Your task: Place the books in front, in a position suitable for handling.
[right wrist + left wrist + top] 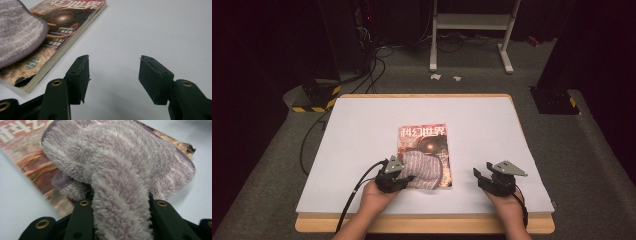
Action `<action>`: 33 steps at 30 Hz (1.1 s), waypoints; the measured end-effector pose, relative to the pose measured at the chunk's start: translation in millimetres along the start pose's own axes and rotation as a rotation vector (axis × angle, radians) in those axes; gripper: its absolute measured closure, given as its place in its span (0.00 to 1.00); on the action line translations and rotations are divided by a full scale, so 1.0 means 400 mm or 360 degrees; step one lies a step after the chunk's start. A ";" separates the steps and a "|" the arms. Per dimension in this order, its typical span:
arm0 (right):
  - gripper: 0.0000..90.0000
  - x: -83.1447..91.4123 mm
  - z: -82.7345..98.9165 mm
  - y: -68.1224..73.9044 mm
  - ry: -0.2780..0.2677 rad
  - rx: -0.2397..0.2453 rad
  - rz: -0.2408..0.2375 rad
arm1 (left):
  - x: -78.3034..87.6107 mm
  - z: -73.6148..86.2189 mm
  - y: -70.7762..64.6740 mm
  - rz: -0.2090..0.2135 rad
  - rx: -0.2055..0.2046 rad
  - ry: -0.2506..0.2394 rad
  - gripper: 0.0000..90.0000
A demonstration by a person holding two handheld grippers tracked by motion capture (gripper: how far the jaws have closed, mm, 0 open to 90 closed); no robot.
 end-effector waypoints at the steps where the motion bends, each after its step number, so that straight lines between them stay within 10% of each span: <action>1: 0.46 0.002 0.001 -0.003 -0.0001 0.0004 0.0005 | -0.007 -0.009 -0.008 0.0002 -0.0012 0.0004 0.75; 16: 0.46 0.009 0.005 -0.013 -0.0022 -0.0012 0.0010 | -0.081 -0.109 -0.111 0.0037 -0.0180 0.0049 0.74; 33: 0.44 0.006 0.010 -0.008 -0.0047 0.0030 0.0020 | 0.005 0.004 0.009 -0.0059 -0.0016 0.0033 0.74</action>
Point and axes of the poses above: each handheld gripper's, and its own axes: x roughly backward along the jaws, z roughly out of its underside, y roughly to its left, the point moved 1 cm from there along -x, roughly forward along the jaws, and after that the axes turned 13 degrees about y, right-handed, at the moved point
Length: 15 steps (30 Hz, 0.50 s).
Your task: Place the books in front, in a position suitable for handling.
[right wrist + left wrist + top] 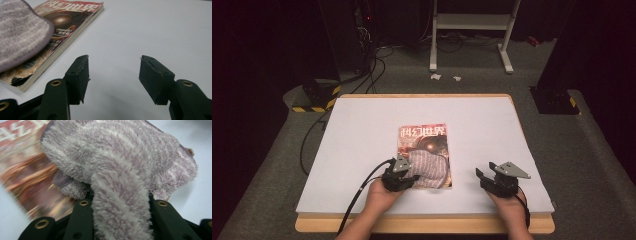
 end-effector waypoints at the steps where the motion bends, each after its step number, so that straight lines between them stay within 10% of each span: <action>1: 0.44 -0.001 -0.001 0.002 0.0006 0.0008 0.0005 | 0.014 0.017 0.014 -0.0020 0.0017 0.0006 0.74; 15: 0.43 -0.012 -0.001 0.007 0.0063 0.0039 0.0030 | 0.052 0.064 0.053 -0.0082 0.0111 0.0009 0.74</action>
Point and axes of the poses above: each handheld gripper's, and its own axes: x roughly backward along the jaws, z roughly out of its underside, y roughly to its left, the point moved 1 cm from there along -x, roughly forward along the jaws, and after that the axes turned 13 degrees about y, right-handed, at the moved point
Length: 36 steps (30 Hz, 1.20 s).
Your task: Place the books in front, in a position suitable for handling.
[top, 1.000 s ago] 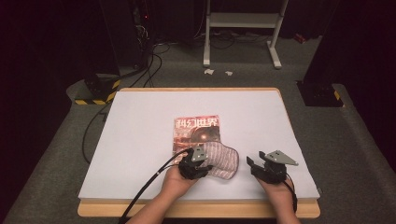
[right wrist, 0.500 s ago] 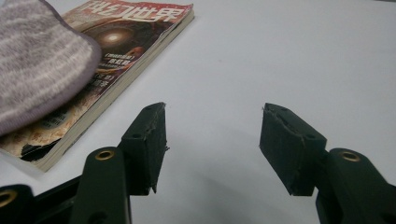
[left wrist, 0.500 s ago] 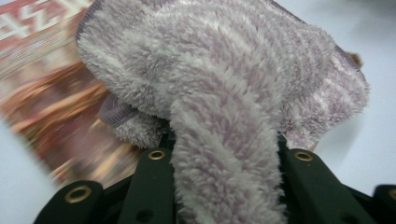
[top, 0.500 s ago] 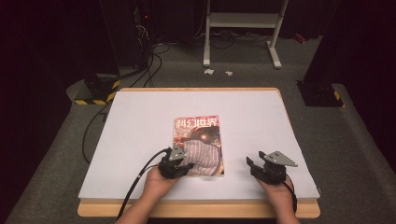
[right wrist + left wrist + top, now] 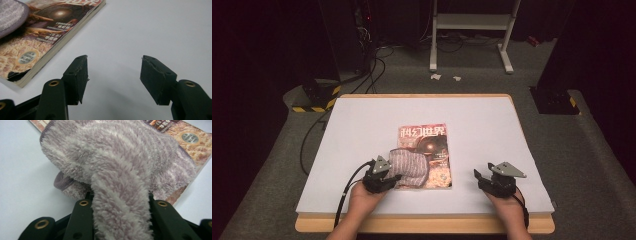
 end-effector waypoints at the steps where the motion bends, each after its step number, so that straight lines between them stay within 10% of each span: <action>1: 0.43 0.000 0.000 0.000 0.0000 0.0000 0.0000 | -0.002 -0.003 -0.003 0.0003 -0.0005 0.0002 0.74; 6: 0.41 -0.002 -0.001 -0.014 0.0055 -0.0108 -0.0052 | -0.018 -0.030 -0.027 0.0037 -0.0031 0.0011 0.74; 22: 0.42 0.002 0.001 -0.017 0.0037 -0.0104 -0.0052 | -0.121 -0.170 -0.192 0.0198 -0.0265 0.0038 0.74; 36: 0.42 0.002 0.001 -0.016 0.0038 -0.0083 -0.0042 | -0.084 -0.115 -0.126 0.0163 -0.0203 0.0029 0.74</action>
Point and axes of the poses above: each handheld gripper's, and its own axes: x roughly backward along the jaws, z roughly out of its underside, y roughly to its left, the point moved 1 cm from there along -x, roughly forward along the jaws, and after that the axes turned 13 degrees about y, right-handed, at the moved point
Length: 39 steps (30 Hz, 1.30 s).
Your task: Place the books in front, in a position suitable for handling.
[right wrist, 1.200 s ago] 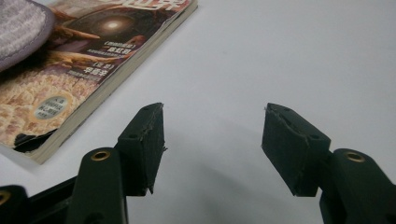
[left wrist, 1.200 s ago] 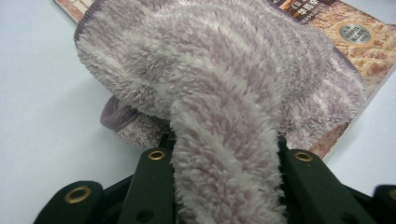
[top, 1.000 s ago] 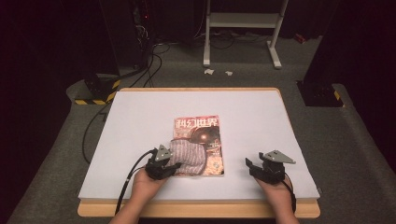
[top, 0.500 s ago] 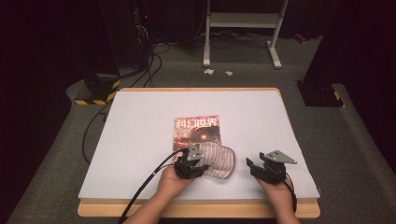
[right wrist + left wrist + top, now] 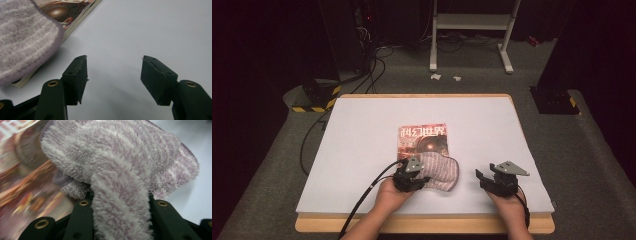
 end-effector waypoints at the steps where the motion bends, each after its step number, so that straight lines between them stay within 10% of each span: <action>1: 0.42 0.000 0.000 0.000 0.0000 0.0000 0.0000 | 0.008 0.011 0.009 -0.0010 0.0011 0.0002 0.74; 19: 0.42 -0.001 0.001 0.004 0.0009 -0.0005 0.0004 | 0.101 0.136 0.110 -0.0123 0.0157 0.0002 0.74; 32: 0.43 -0.001 0.001 0.004 0.0009 0.0000 0.0004 | 0.118 0.120 0.157 -0.0077 0.0295 -0.0119 0.75; 39: 0.42 0.000 0.001 0.004 0.0004 -0.0006 0.0000 | 0.094 0.076 0.202 -0.0157 0.0297 -0.0093 0.75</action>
Point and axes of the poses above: each handheld gripper's, and its own axes: x roughly backward along the jaws, z roughly out of its underside, y roughly to its left, the point moved 1 cm from there along -x, roughly forward along the jaws, and after that the axes turned 13 degrees about y, right-handed, at the moved point
